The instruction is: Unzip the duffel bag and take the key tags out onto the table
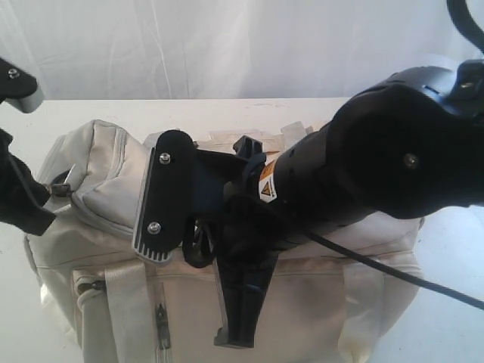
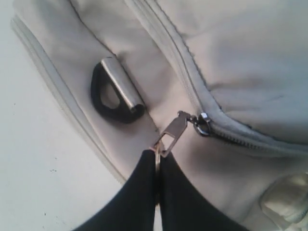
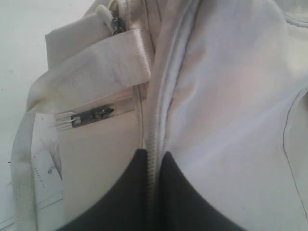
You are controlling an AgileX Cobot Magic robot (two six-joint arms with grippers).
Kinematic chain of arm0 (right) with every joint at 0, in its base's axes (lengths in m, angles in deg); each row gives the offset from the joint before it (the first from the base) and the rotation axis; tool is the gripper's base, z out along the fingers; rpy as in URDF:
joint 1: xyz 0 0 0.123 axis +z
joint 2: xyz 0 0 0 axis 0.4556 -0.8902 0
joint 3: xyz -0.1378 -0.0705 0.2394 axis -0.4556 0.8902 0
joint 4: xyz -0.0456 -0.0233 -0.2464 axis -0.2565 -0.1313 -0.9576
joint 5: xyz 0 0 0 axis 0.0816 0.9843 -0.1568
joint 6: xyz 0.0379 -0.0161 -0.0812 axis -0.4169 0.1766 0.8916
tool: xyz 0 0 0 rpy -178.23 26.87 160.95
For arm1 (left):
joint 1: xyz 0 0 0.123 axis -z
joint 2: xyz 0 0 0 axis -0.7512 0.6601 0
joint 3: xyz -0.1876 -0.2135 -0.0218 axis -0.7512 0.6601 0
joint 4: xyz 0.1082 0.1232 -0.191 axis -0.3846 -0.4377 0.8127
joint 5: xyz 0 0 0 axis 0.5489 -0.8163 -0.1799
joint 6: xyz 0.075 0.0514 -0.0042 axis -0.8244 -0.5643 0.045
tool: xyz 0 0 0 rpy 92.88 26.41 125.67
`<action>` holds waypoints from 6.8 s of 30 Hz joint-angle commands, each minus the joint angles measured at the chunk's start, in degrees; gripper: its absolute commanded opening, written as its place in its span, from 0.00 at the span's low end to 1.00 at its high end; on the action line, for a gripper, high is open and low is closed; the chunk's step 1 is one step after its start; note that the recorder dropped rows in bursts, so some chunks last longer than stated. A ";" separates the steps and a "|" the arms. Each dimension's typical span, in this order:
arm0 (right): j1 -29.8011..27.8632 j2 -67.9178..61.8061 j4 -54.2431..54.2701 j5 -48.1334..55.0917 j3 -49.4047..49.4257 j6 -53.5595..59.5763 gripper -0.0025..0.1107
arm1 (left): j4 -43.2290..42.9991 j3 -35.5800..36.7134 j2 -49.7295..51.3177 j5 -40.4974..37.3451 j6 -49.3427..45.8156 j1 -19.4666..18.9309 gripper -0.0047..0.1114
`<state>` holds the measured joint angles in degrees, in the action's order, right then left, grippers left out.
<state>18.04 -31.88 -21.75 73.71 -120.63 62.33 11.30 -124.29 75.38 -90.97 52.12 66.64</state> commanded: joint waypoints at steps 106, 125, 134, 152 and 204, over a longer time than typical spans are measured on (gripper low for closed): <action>2.78 -0.21 -10.21 25.57 -17.29 -27.39 0.51 | 30.36 2.61 -16.01 -16.21 -21.85 -8.16 0.04; 2.78 -8.38 -13.98 19.79 -17.29 -26.68 0.34 | 30.65 12.00 -18.54 -15.24 -21.85 -8.16 0.04; 2.78 -10.23 -14.61 21.20 -17.29 -26.68 0.02 | 30.65 12.00 -18.54 -15.61 -25.42 -8.16 0.04; -9.28 -14.14 -24.85 12.19 -30.68 -26.03 0.02 | 70.18 12.00 -6.70 3.81 -57.89 -8.16 0.04; -23.46 -30.62 3.82 -2.82 -33.93 -9.63 0.02 | 57.89 -14.46 31.88 20.89 -57.00 -8.16 0.04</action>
<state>-3.23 -59.12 -16.98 75.35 -154.15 54.24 67.57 -138.35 104.66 -72.20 -5.39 58.70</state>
